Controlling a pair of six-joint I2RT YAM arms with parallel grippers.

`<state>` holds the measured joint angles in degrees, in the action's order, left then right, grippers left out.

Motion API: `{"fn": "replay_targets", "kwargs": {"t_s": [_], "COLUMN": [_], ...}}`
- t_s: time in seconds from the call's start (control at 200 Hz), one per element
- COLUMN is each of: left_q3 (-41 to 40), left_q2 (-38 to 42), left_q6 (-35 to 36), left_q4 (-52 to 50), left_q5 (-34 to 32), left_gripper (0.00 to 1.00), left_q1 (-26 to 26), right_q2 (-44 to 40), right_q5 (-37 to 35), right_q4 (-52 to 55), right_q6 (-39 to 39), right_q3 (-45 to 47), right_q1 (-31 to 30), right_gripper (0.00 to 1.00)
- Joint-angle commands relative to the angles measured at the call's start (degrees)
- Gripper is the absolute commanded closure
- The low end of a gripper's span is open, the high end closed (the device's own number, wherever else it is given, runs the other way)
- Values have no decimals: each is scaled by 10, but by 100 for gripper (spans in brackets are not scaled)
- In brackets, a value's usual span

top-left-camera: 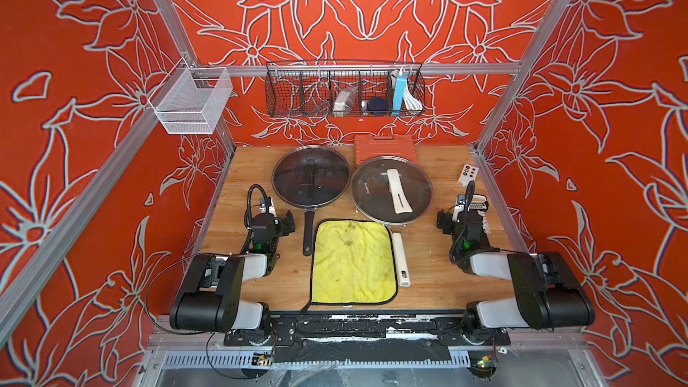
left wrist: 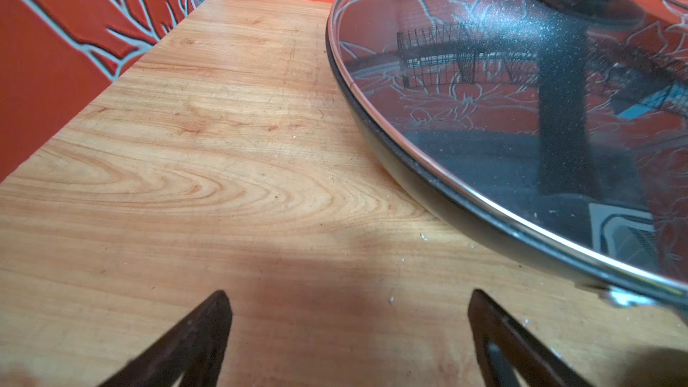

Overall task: Wipe the pot lid with a cloth
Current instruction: Pick up the pot lid from the cooking pot.

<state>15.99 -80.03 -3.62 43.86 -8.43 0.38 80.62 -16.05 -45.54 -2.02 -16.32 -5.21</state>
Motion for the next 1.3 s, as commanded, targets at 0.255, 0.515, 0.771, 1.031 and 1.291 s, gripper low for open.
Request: {"fn": "replay_targets", "kwargs": {"t_s": [0.255, 0.515, 0.771, 1.031, 1.291], "left_q3": [12, 12, 13, 7, 12], "left_q2": [-5, -5, -6, -2, 162], "left_q6": [11, 11, 11, 6, -17], "left_q4": [16, 16, 14, 20, -131], "left_q5": [-5, -5, -5, -16, -78], "left_gripper": [2, 2, 2, 2, 2], "left_q1": [3, 2, 3, 3, 3], "right_q2": [4, 4, 4, -4, -17], "right_q5": [-13, -13, -13, -26, -27], "right_q4": [-17, -17, -16, -9, -18], "right_q6": [8, 8, 8, 0, 0], "right_q3": [-15, -15, -15, -16, -4], "right_q1": [3, 3, 3, 4, 4], "right_gripper": [2, 2, 2, 2, 2]}}
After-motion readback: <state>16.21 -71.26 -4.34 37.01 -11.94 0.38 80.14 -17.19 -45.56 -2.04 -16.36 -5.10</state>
